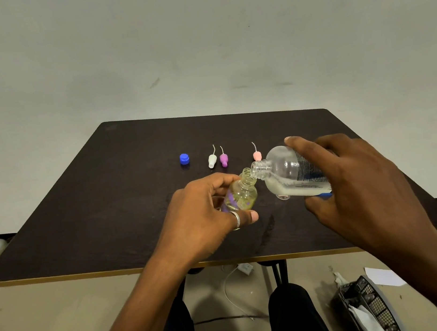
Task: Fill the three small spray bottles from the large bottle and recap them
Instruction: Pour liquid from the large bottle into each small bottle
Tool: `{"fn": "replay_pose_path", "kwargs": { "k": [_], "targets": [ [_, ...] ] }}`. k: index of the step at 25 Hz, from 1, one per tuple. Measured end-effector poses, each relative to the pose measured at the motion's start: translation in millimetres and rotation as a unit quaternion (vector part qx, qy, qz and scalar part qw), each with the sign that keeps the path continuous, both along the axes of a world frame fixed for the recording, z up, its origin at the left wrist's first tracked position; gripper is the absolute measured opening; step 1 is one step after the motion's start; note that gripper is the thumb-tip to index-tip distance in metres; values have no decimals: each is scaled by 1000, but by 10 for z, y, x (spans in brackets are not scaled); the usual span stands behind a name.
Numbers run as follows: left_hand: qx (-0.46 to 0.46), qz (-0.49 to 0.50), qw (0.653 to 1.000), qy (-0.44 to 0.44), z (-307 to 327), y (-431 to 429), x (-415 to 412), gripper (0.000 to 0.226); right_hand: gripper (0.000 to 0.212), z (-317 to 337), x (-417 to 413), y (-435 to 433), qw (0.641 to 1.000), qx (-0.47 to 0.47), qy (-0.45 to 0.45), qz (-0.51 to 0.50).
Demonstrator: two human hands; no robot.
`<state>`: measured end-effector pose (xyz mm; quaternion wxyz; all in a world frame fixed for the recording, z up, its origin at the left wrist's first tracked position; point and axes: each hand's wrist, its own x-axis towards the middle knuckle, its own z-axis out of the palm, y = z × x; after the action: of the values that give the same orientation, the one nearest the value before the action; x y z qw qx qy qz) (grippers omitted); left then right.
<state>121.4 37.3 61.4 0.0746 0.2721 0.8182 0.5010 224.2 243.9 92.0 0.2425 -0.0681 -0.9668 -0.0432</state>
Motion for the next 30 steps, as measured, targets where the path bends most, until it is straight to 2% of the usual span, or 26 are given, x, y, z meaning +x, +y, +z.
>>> {"fn": "replay_pose_path", "kwargs": {
  "k": [30],
  "targets": [
    [-6, -2, 1000, 5, -6, 3, 5, 46, 88, 12, -3, -16, 1000, 4, 3, -4]
  ]
}}
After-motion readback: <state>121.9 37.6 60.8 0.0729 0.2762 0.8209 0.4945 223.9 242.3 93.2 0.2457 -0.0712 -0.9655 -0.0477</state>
